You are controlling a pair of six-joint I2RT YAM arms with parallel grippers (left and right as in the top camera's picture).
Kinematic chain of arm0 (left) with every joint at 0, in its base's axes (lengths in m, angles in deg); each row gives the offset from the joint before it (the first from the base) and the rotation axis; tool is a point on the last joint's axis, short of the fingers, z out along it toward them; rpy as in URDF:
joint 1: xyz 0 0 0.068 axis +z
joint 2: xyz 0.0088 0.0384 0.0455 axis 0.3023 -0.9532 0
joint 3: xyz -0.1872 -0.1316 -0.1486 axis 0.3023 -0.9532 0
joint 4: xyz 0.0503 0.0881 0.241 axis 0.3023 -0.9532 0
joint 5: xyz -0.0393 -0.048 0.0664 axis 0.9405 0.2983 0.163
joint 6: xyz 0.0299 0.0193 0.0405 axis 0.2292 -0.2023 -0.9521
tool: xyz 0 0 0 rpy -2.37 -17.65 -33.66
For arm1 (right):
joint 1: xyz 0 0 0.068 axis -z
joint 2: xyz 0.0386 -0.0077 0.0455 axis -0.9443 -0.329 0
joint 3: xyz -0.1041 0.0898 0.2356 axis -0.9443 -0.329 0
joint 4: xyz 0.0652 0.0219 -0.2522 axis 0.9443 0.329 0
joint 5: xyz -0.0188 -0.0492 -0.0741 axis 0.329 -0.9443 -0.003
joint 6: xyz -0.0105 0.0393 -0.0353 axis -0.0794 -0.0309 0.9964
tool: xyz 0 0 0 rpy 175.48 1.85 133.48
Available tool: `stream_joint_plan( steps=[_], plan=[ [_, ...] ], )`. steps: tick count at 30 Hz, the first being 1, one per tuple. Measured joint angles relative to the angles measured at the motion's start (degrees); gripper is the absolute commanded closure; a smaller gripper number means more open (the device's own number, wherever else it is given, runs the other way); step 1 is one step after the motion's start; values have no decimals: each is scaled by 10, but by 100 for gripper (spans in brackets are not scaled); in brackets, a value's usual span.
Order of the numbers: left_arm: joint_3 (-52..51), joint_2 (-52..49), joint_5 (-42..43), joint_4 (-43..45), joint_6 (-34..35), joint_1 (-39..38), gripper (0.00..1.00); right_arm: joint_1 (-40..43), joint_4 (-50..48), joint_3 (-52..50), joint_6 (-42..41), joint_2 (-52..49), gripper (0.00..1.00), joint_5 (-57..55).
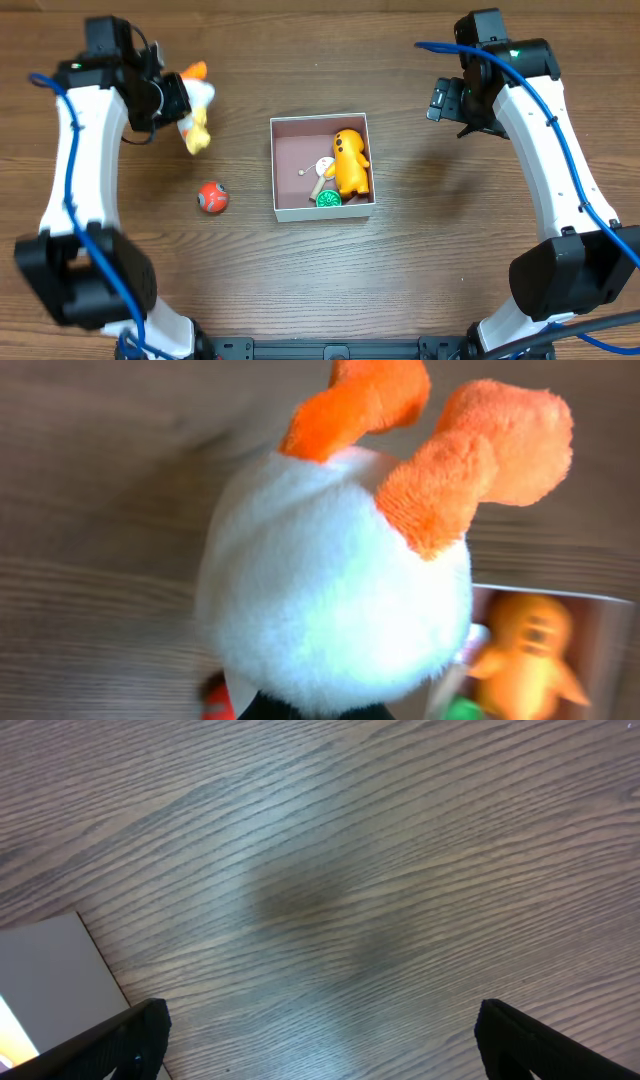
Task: Pack container
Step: 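Close the left gripper on the duck's head and lift it, then carry the duck right into the box, lower and release it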
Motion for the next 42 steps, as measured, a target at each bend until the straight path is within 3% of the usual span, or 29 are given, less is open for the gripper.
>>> stream_joint_plan(
  steps=[5, 11, 21, 42],
  plan=[
    [12, 88, 40, -25, 19, -40, 96, 0, 0, 0, 0, 0, 0, 0],
    [16, 141, 49, -48, 60, -156, 96, 0, 0, 0, 0, 0, 0, 0],
    [-26, 121, -52, -18, 148, -311, 96, 0, 0, 0, 0, 0, 0, 0],
    [-66, -31, -152, -14, 299, -349, 94, 0, 0, 0, 0, 0, 0, 0]
  ],
)
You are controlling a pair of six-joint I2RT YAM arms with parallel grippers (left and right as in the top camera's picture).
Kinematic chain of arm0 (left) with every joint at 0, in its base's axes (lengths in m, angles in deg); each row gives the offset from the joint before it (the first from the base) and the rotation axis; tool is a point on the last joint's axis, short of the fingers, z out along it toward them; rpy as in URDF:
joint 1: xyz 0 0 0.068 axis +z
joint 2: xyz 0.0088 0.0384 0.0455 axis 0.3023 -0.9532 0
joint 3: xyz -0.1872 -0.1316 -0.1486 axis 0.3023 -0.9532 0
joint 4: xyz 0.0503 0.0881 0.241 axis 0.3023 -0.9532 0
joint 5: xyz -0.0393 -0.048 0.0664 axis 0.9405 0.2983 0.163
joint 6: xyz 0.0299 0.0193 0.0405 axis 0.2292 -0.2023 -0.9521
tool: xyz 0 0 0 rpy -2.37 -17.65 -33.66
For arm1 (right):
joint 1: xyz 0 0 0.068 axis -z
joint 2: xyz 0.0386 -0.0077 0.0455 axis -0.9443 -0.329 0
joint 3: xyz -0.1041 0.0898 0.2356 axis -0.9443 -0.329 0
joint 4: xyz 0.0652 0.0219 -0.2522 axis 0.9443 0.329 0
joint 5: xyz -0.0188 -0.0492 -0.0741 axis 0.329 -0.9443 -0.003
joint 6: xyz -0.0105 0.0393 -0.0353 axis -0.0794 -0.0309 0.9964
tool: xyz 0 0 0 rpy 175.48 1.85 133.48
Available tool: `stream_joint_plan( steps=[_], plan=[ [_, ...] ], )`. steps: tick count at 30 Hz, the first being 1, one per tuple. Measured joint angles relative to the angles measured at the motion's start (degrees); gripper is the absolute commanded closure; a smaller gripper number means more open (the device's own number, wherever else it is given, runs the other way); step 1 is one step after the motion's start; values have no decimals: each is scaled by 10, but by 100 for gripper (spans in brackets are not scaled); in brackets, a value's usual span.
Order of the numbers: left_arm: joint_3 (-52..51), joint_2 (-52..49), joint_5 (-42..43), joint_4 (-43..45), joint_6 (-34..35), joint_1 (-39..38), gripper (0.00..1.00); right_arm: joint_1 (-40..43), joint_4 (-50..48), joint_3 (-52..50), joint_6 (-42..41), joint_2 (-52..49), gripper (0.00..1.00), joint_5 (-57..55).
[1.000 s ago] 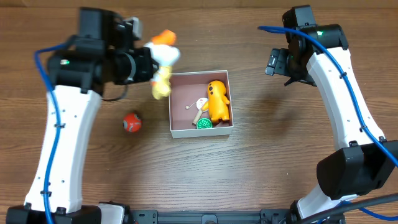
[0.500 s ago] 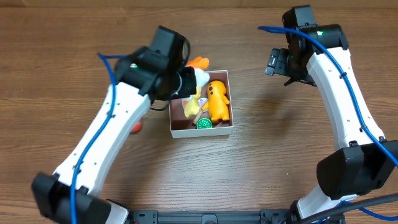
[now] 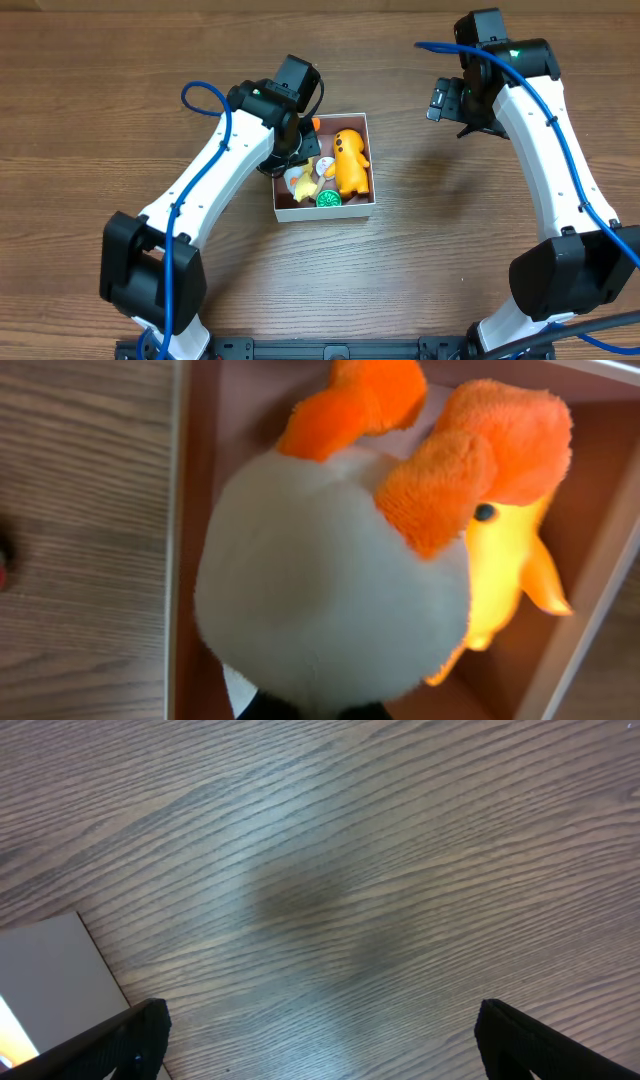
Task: Pack container
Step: 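Carry the duck right into the box, lower and release it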
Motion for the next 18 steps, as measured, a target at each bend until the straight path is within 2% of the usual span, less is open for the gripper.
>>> stream_joint_plan(
  steps=[11, 18],
  plan=[
    [0, -13, -34, -1, 27, 0, 89, 0, 0, 0, 0, 0, 0, 0],
    [0, -20, -41, 13, 28, 0, 78, 0, 0, 0, 0, 0, 0, 0]
  ],
)
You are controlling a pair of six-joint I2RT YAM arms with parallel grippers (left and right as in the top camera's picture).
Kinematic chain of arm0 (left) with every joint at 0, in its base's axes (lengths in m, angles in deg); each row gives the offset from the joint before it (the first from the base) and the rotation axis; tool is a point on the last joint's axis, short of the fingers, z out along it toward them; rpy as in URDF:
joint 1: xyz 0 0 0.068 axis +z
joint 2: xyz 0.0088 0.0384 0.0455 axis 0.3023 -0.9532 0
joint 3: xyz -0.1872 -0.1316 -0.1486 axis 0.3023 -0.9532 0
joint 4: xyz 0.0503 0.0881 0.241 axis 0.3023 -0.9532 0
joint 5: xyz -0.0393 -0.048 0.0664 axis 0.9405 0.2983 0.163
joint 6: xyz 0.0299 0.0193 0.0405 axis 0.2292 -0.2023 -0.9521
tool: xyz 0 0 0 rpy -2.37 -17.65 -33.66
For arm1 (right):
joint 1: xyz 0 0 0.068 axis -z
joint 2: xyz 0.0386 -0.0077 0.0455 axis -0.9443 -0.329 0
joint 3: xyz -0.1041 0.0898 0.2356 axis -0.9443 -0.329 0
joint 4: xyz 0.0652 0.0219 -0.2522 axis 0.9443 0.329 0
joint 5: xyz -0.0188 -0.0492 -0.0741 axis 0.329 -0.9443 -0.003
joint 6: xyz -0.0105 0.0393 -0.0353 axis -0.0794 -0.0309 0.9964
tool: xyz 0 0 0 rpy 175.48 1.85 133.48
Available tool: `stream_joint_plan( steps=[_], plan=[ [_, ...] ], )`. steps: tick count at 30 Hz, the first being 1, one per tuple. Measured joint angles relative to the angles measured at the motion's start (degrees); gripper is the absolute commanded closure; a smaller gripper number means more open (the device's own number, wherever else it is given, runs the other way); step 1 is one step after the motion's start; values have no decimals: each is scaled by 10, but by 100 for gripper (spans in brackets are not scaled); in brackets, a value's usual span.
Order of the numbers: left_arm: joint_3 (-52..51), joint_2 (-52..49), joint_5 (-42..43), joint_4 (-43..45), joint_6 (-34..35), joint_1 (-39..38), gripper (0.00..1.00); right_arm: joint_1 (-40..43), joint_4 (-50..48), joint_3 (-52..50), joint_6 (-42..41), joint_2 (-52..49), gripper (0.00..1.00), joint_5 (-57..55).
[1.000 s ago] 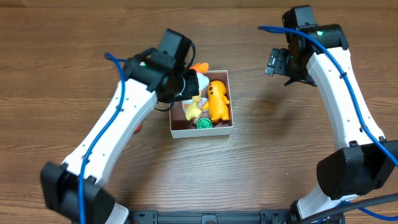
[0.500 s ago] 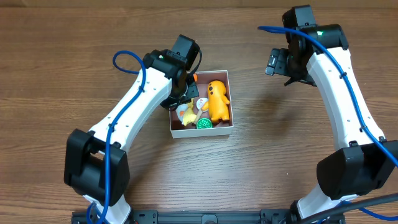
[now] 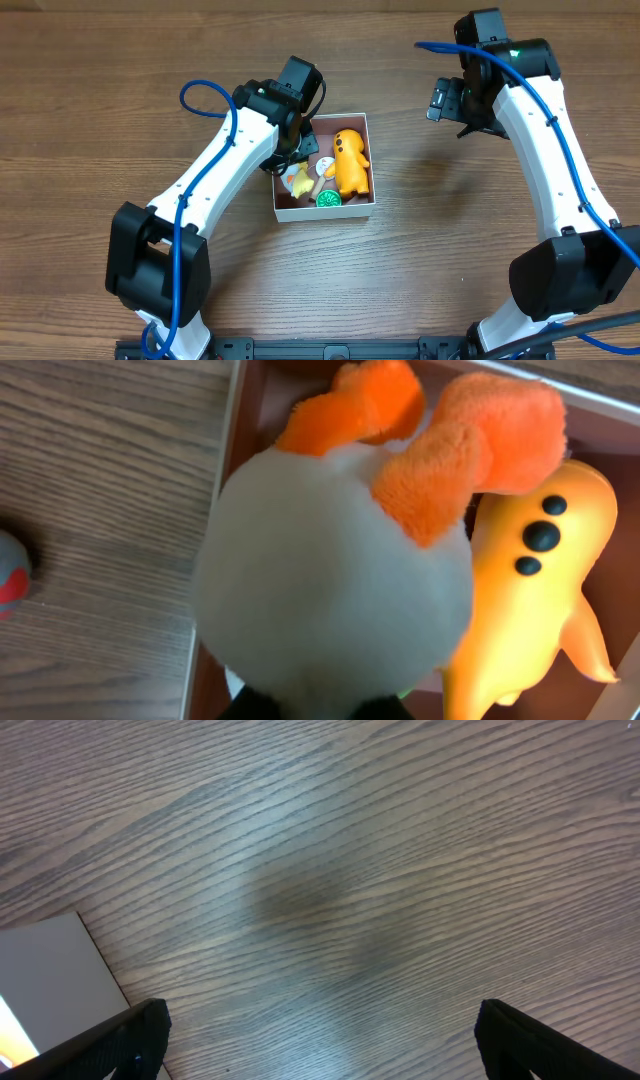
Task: Pack container
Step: 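Carry the duck right into the box, lower and release it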
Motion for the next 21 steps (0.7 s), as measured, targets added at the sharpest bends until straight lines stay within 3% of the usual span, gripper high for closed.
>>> stream_joint_plan(
  steps=[5, 7, 21],
  plan=[
    [0, -6, -3, 12, -2, 0, 71, 0, 0, 0, 0, 0, 0, 0],
    [0, -6, -5, 12, -2, 0, 63, 0, 0, 0, 0, 0, 0, 0],
    [0, -6, -13, 12, -16, 0, 47, 0, 0, 0, 0, 0, 0, 0]
  ],
)
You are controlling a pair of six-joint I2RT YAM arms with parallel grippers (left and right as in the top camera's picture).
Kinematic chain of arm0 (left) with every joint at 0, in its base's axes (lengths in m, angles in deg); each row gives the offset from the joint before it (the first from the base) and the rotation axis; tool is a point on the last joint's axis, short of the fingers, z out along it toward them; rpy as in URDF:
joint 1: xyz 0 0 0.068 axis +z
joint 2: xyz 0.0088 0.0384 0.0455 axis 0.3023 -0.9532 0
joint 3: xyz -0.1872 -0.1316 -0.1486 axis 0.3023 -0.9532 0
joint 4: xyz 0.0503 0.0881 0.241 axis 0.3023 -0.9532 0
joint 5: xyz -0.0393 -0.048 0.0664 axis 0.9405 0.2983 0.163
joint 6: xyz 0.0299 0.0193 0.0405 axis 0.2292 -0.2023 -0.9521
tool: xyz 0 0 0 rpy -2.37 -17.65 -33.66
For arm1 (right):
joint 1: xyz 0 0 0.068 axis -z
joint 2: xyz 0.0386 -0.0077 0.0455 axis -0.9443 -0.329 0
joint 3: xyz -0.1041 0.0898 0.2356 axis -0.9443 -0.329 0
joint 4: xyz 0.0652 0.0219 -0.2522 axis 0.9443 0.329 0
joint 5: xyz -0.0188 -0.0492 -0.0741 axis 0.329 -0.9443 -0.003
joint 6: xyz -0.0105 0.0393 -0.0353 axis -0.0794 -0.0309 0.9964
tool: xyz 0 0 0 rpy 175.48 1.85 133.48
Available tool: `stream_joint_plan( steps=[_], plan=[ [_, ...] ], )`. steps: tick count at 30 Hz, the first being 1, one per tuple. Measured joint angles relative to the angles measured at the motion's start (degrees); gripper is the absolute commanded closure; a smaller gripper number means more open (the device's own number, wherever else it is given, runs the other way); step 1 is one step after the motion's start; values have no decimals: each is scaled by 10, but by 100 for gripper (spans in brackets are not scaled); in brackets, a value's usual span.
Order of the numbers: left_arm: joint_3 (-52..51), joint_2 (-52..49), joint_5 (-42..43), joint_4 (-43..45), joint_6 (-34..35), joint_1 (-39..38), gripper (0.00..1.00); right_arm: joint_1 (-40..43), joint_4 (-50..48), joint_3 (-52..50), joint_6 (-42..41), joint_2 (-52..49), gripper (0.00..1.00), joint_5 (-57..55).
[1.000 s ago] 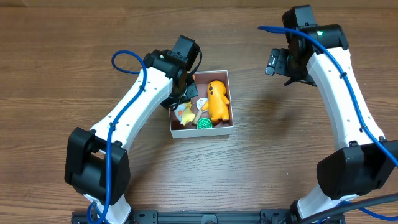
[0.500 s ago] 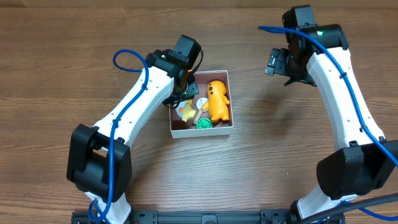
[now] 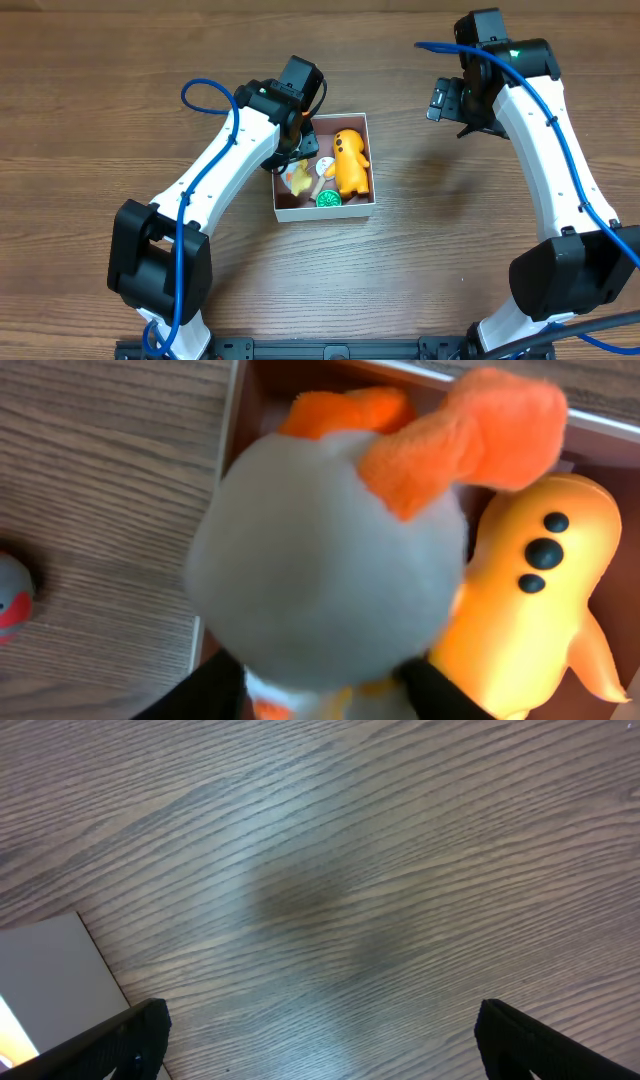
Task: Pack container
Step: 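Carry the duck right into the box, lower and release it, then move the left gripper back to the red ball and lower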
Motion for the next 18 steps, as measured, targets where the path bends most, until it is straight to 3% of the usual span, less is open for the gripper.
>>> stream_joint_plan(
  steps=[18],
  plan=[
    [12, 0, -2, -13, -66, 0, 47, 0, 0, 0, 0, 0, 0, 0]
  ],
)
